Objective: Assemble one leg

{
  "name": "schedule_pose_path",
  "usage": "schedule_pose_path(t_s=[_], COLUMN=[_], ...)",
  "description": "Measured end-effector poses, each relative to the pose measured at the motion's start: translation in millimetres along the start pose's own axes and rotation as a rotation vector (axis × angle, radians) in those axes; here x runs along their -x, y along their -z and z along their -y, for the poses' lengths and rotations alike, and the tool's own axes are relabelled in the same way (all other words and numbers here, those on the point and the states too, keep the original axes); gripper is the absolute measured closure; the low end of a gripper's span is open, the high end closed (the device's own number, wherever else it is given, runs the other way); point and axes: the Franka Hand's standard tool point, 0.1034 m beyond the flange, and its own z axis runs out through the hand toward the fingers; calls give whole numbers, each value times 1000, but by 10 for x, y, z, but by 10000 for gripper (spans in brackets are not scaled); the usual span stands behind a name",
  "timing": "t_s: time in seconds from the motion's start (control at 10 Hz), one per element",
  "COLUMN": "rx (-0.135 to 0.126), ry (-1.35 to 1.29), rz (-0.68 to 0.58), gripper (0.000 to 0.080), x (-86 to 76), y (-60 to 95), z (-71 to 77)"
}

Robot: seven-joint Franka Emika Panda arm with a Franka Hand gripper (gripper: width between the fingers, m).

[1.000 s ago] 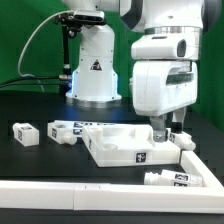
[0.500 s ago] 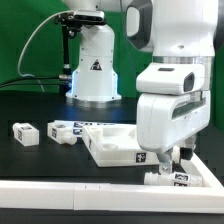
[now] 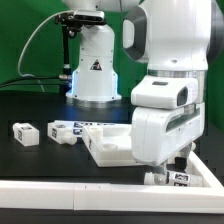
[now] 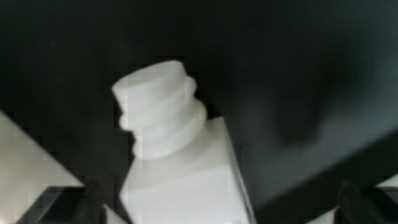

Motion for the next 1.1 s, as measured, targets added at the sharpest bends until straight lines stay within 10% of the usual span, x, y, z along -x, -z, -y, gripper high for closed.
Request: schedule_pose_path(t_s=[0.4, 0.8, 1.1], rx=[-10, -9, 4], ry=[-10, -12, 39], rz=[4, 5, 6], gripper=[150, 515, 515], x=[20, 32, 233], y=[-114, -113, 57], z=[62, 47, -93])
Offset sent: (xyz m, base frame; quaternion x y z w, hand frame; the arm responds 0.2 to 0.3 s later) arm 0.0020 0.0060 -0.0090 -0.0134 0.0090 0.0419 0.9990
